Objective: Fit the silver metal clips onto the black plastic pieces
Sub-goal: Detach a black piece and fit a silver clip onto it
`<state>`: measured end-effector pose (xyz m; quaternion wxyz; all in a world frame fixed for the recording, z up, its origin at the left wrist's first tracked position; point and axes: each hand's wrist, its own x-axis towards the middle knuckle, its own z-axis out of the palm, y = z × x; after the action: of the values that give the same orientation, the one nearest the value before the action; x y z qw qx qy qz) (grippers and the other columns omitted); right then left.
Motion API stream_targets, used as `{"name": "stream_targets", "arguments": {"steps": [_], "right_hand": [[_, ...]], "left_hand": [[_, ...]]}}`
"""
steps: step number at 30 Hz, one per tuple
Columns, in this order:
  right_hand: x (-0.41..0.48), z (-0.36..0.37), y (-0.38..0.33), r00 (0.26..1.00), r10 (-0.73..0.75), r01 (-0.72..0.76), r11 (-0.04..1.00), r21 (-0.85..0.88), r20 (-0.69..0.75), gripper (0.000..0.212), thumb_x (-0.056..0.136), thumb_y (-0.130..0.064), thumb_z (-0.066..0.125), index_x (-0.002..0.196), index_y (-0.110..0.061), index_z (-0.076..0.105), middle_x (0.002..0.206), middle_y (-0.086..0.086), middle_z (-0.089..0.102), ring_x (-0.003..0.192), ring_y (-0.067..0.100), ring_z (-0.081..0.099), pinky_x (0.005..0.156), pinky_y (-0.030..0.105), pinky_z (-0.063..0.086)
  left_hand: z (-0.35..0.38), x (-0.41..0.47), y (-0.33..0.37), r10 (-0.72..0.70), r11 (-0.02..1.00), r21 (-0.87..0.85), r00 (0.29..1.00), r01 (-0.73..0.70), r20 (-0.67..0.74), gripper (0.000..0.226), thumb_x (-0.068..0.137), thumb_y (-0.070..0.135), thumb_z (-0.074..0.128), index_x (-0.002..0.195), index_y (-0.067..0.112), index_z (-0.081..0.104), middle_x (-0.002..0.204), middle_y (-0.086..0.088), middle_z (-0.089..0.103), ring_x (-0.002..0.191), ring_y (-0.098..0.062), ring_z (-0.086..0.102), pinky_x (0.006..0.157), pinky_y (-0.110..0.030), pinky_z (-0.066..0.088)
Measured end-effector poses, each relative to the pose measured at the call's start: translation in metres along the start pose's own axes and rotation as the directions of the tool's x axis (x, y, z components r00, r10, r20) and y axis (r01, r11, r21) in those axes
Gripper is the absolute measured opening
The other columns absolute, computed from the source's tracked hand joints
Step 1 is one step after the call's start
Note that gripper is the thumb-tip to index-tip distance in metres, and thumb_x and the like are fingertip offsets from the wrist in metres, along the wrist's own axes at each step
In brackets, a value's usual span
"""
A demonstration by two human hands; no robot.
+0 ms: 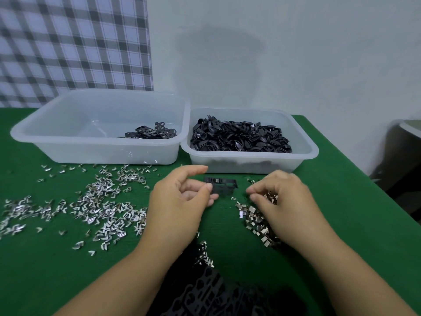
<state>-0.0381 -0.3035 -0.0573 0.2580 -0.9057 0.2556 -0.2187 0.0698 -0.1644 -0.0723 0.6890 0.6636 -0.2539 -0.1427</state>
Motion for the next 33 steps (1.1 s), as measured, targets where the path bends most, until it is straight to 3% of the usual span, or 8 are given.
{"name": "stream_targets", "arguments": {"steps": [4, 10, 16, 19, 24, 28, 30, 33], "right_hand": [[-0.0009, 0.0052, -0.0006, 0.996, -0.002, 0.011, 0.995, -0.097, 0.090, 0.010, 0.083, -0.024, 0.067, 0.087, -0.033, 0.070, 0.081, -0.020, 0.048, 0.096, 0.008, 0.040, 0.082, 0.025, 0.030], [0.0013, 0.0087, -0.0047, 0.990, -0.024, 0.042, 0.990, -0.133, 0.139, 0.017, 0.084, -0.025, 0.065, 0.097, -0.036, 0.070, 0.084, -0.018, 0.046, 0.100, 0.011, 0.040, 0.091, 0.031, 0.034], [-0.0005, 0.0076, -0.0060, 0.986, -0.022, 0.047, 0.988, -0.145, 0.167, 0.009, 0.085, -0.024, 0.064, 0.083, -0.033, 0.065, 0.091, -0.013, 0.053, 0.101, 0.012, 0.041, 0.091, 0.031, 0.034], [-0.0013, 0.0077, -0.0055, 0.981, -0.028, 0.058, 0.987, -0.152, 0.190, 0.015, 0.087, -0.023, 0.060, 0.078, -0.034, 0.057, 0.093, -0.012, 0.052, 0.101, 0.012, 0.040, 0.091, 0.032, 0.034], [-0.0028, 0.0087, -0.0043, 0.983, -0.066, 0.092, 0.986, -0.143, 0.173, 0.016, 0.090, -0.023, 0.054, 0.080, -0.034, 0.051, 0.090, -0.016, 0.050, 0.096, 0.011, 0.038, 0.085, 0.030, 0.032], [-0.0050, 0.0061, -0.0048, 0.994, -0.056, 0.059, 0.998, -0.025, 0.093, 0.015, 0.087, -0.021, 0.060, 0.078, -0.033, 0.057, 0.073, -0.021, 0.049, 0.084, 0.003, 0.043, 0.070, 0.020, 0.031], [-0.0062, 0.0051, -0.0046, 0.998, -0.040, 0.040, 0.999, 0.006, 0.057, 0.019, 0.083, -0.020, 0.065, 0.073, -0.035, 0.059, 0.073, -0.016, 0.052, 0.082, -0.004, 0.045, 0.064, 0.008, 0.030], [-0.0077, 0.0037, -0.0039, 0.999, -0.032, 0.032, 0.999, 0.042, 0.007, 0.024, 0.080, -0.018, 0.069, 0.070, -0.038, 0.060, 0.074, -0.014, 0.057, 0.079, -0.005, 0.049, 0.063, 0.003, 0.032]], "left_hand": [[0.0010, 0.0004, -0.0011, 0.008, 1.000, 0.012, 1.000, -0.008, -0.005, 0.028, 0.084, -0.002, 0.065, 0.095, 0.024, 0.066, 0.070, -0.003, 0.073, 0.065, -0.010, 0.072, 0.062, -0.016, 0.055], [0.0017, 0.0009, -0.0021, 0.007, 1.000, 0.004, 1.000, -0.007, -0.003, 0.027, 0.084, -0.002, 0.065, 0.090, 0.024, 0.067, 0.069, -0.003, 0.073, 0.066, -0.011, 0.072, 0.062, -0.018, 0.056], [0.0013, 0.0016, -0.0038, 0.012, 1.000, 0.004, 1.000, -0.012, -0.007, 0.026, 0.084, -0.002, 0.065, 0.089, 0.024, 0.067, 0.068, -0.003, 0.072, 0.066, -0.013, 0.073, 0.063, -0.021, 0.058], [0.0010, 0.0018, -0.0044, 0.013, 1.000, 0.000, 1.000, -0.013, -0.010, 0.027, 0.084, -0.002, 0.064, 0.088, 0.024, 0.067, 0.068, -0.004, 0.072, 0.066, -0.013, 0.072, 0.062, -0.020, 0.058], [0.0006, 0.0032, -0.0051, 0.016, 1.000, 0.018, 0.999, -0.015, -0.032, 0.027, 0.084, -0.002, 0.065, 0.087, 0.024, 0.067, 0.068, -0.004, 0.072, 0.064, -0.011, 0.072, 0.060, -0.018, 0.056], [0.0007, 0.0031, -0.0064, 0.011, 0.999, 0.052, 0.999, -0.009, -0.046, 0.027, 0.084, -0.001, 0.065, 0.086, 0.025, 0.067, 0.068, -0.002, 0.072, 0.064, -0.011, 0.071, 0.060, -0.018, 0.056], [0.0002, 0.0033, -0.0072, 0.011, 0.998, 0.059, 0.998, -0.007, -0.058, 0.027, 0.084, -0.001, 0.064, 0.086, 0.026, 0.067, 0.068, -0.001, 0.072, 0.064, -0.010, 0.071, 0.060, -0.018, 0.056], [-0.0007, 0.0038, -0.0081, 0.022, 0.995, 0.094, 0.997, -0.016, -0.072, 0.028, 0.085, 0.000, 0.064, 0.086, 0.027, 0.066, 0.068, 0.001, 0.072, 0.064, -0.010, 0.071, 0.063, -0.023, 0.057]]}}
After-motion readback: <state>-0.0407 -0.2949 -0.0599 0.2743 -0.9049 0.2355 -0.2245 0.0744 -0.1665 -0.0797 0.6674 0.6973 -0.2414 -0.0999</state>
